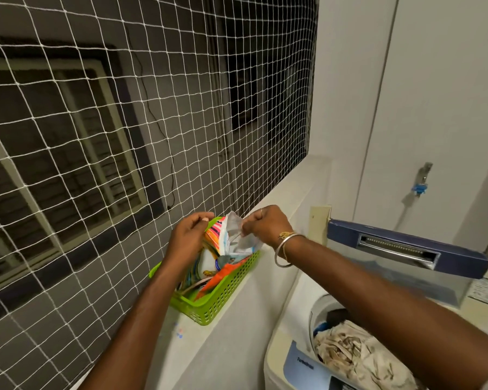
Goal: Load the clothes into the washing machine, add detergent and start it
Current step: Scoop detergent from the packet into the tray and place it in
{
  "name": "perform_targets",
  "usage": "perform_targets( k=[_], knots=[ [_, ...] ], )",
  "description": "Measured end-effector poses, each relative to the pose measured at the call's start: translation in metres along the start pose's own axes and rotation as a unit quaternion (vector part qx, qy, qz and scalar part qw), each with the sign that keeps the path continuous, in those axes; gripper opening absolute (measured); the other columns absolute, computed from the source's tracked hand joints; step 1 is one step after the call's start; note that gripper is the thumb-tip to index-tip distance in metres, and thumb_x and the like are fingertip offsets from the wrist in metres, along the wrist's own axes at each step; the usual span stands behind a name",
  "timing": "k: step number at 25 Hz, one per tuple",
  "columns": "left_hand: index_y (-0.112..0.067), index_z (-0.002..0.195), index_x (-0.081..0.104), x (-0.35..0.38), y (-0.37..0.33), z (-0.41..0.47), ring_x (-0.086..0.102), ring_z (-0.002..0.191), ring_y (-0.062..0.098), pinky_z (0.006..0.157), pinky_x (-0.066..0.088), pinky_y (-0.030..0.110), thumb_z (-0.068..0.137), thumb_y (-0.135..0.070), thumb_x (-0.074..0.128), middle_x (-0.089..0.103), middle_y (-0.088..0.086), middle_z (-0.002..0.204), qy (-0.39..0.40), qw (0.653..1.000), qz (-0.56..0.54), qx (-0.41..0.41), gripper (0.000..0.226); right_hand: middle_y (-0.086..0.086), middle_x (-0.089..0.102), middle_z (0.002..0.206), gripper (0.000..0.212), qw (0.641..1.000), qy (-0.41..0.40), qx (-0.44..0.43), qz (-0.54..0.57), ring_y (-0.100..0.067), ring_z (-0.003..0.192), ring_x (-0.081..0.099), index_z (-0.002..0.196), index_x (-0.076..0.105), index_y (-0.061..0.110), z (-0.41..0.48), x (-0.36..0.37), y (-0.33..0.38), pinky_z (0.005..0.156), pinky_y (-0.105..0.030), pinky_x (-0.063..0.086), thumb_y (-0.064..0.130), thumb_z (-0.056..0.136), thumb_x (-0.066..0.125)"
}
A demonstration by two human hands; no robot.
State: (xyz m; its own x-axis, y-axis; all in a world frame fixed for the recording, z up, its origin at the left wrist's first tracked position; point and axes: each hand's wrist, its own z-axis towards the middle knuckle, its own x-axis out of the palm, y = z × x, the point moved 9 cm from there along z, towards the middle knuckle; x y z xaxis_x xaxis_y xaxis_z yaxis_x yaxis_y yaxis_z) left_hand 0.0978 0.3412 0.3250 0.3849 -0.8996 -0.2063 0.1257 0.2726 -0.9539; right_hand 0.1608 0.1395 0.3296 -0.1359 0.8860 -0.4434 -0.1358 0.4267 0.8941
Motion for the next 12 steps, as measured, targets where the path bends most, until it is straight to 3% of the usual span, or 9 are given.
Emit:
perform_targets(
  k=[3, 5, 9, 12],
  knots=[
    [-0.023, 0.106, 0.071, 0.003, -0.011, 0.001, 0.067, 0.080, -0.007, 0.071, 0.048, 0.020, 0.101, -0.019, 0.049, 0.071, -0.011, 0.098, 0.009, 1.000, 0.007, 0.005, 0.024, 0.000, 0.074, 0.068, 0.005, 0.999, -0.020, 0.005, 0.039, -0.016, 0.068, 0.065, 0.068, 0.079, 0.010, 0.006, -0.023, 0.002, 0.074, -0.035, 0.059, 0.007, 0.068, 0.076],
    [-0.023, 0.107, 0.071, 0.006, -0.014, 0.004, 0.063, 0.072, -0.013, 0.064, 0.044, 0.013, 0.102, -0.020, 0.047, 0.069, -0.014, 0.097, 0.012, 1.000, 0.008, 0.002, 0.024, 0.000, 0.075, 0.069, 0.006, 0.998, -0.037, 0.009, 0.051, -0.017, 0.073, 0.069, 0.069, 0.079, 0.011, 0.007, -0.037, 0.001, 0.078, -0.036, 0.059, 0.008, 0.071, 0.074],
    [-0.027, 0.107, 0.072, 0.016, -0.020, 0.018, 0.066, 0.095, 0.007, 0.083, 0.051, 0.029, 0.101, -0.025, 0.048, 0.071, -0.007, 0.109, 0.044, 0.999, -0.005, -0.017, 0.025, -0.004, 0.076, 0.072, 0.008, 0.995, -0.055, 0.021, 0.081, -0.008, 0.065, 0.068, 0.077, 0.079, 0.007, 0.005, -0.056, 0.001, 0.062, -0.023, 0.056, 0.007, 0.080, 0.072],
    [-0.023, 0.113, 0.071, 0.024, -0.025, 0.027, 0.061, 0.103, 0.008, 0.090, 0.045, 0.030, 0.100, -0.025, 0.049, 0.070, -0.004, 0.116, 0.069, 0.997, -0.002, -0.017, 0.026, -0.010, 0.076, 0.074, 0.007, 0.992, -0.065, 0.020, 0.105, -0.007, 0.062, 0.069, 0.081, 0.077, 0.000, 0.001, -0.067, 0.003, 0.057, -0.019, 0.050, 0.003, 0.079, 0.072]
  ],
)
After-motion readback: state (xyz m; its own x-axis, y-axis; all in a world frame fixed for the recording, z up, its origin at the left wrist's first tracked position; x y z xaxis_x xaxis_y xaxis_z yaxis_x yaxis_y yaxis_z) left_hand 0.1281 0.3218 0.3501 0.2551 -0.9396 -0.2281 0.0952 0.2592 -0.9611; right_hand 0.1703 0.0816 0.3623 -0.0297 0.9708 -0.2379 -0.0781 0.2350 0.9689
